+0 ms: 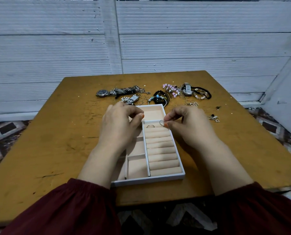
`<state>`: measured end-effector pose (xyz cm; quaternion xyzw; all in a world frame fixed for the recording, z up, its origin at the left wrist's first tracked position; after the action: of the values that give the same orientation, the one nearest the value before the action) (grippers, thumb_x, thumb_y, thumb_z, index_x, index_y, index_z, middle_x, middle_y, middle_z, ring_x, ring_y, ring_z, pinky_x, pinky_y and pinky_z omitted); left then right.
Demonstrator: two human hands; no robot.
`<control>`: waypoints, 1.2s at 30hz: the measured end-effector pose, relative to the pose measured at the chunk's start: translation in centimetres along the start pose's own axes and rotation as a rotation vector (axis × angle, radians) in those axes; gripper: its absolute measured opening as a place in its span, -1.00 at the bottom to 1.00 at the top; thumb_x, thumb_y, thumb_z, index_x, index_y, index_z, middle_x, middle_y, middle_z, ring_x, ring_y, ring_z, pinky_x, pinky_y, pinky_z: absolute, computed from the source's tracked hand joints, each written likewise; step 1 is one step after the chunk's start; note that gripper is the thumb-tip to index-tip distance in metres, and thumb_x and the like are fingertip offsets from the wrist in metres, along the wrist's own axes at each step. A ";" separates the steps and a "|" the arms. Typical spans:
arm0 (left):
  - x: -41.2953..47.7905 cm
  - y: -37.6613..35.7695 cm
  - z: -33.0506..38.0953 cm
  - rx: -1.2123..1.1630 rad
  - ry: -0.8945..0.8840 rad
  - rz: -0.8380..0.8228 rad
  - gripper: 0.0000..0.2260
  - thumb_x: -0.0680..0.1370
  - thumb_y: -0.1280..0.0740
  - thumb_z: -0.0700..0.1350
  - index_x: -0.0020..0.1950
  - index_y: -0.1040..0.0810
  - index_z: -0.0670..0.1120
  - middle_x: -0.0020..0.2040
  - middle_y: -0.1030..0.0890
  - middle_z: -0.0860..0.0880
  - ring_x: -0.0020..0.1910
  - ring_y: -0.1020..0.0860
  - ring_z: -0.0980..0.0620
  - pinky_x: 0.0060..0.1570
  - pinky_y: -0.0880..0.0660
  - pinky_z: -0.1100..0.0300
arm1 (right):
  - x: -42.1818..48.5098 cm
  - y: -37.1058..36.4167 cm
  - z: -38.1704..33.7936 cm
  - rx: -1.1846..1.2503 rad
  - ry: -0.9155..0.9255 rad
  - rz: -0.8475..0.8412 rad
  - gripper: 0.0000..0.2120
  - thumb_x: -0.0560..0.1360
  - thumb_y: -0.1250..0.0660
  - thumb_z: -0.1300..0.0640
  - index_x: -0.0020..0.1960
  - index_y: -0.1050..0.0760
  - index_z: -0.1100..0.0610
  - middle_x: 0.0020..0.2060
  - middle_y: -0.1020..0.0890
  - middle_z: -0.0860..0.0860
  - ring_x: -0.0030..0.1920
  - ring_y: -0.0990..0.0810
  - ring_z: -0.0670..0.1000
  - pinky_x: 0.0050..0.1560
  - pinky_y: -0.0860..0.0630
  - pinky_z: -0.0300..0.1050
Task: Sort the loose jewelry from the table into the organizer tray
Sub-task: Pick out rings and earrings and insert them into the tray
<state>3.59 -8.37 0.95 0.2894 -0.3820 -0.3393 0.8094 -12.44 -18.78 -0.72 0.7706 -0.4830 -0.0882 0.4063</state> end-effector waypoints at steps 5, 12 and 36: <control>0.1 0.0 0.1 0.006 0.011 0.002 -0.88 0.53 -0.34 -0.01 -0.01 -0.66 0.07 -0.10 -0.53 0.00 0.01 -0.42 -0.07 -0.08 -0.33 0.09 | 0.4 0.0 -0.7 -0.093 0.037 -0.077 -0.91 0.39 -0.48 0.02 -0.24 -0.58 -0.10 -0.29 -0.62 -0.20 -0.24 -0.52 -0.18 -0.19 -0.50 -0.14; 0.1 0.2 0.1 0.023 0.021 0.000 -0.88 0.53 -0.34 0.00 -0.01 -0.66 0.07 -0.11 -0.51 0.01 0.03 -0.41 -0.06 -0.11 -0.28 0.13 | 0.8 0.0 -1.6 -0.266 0.062 -0.146 -0.97 0.40 -0.45 0.02 -0.19 -0.60 -0.09 -0.20 -0.66 -0.16 -0.11 -0.57 -0.09 -0.18 -0.49 -0.15; 0.2 0.1 0.3 0.035 0.025 -0.010 -0.86 0.54 -0.33 0.02 0.00 -0.66 0.07 -0.16 -0.43 0.05 0.03 -0.39 -0.05 -0.12 -0.25 0.14 | 1.1 -0.5 -2.9 -0.362 0.114 -0.226 -0.91 0.43 -0.40 0.10 -0.13 -0.62 -0.08 -0.18 -0.67 -0.14 -0.11 -0.59 -0.09 -0.11 -0.55 -0.10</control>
<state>3.46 -8.50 1.30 0.3095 -0.3764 -0.3330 0.8072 -10.00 -18.00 1.14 0.7380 -0.3459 -0.1747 0.5525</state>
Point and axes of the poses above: each hand's wrist, its own x-axis towards the middle knuckle, its own y-axis out of the back of the hand, z = x × y, the point moved 5 cm from there along x, towards the middle knuckle
